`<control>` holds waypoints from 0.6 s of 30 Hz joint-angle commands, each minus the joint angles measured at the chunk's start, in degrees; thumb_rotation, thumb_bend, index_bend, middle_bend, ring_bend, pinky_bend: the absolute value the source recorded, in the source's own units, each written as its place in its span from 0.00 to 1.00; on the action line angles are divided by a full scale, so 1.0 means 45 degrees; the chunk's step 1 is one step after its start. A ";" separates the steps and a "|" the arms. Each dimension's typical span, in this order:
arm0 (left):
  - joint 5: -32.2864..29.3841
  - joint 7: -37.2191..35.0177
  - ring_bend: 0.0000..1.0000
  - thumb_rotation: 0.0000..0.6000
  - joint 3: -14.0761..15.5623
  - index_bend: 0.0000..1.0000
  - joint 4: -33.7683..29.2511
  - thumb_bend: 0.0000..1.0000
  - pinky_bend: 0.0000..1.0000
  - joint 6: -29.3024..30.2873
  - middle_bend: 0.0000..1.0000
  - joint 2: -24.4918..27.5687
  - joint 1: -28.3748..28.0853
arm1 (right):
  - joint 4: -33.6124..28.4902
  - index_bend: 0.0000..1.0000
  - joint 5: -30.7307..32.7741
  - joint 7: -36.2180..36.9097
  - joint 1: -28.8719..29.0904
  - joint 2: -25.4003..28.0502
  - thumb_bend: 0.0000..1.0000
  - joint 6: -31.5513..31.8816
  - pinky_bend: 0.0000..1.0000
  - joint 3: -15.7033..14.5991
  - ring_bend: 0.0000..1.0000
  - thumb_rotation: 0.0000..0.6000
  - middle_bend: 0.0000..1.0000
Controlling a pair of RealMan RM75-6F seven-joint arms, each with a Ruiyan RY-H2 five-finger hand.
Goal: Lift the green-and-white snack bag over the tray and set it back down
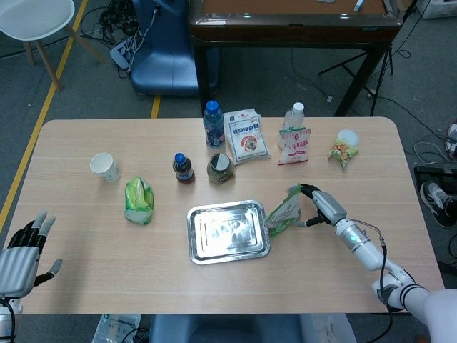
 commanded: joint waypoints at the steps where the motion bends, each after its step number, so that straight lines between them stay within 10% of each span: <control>1: 0.0007 0.0017 0.08 1.00 0.0002 0.05 -0.0033 0.26 0.12 0.0002 0.00 0.0022 -0.0003 | 0.0228 0.22 -0.0211 0.0172 -0.0095 -0.0155 0.00 0.0291 0.09 -0.0276 0.12 1.00 0.27; 18: 0.0094 0.0275 0.08 1.00 0.0084 0.05 -0.0323 0.26 0.12 -0.0135 0.00 0.0083 -0.0071 | 0.0863 0.28 -0.0024 -0.0178 -0.1381 -0.0664 0.00 0.2149 0.09 -0.0663 0.13 1.00 0.32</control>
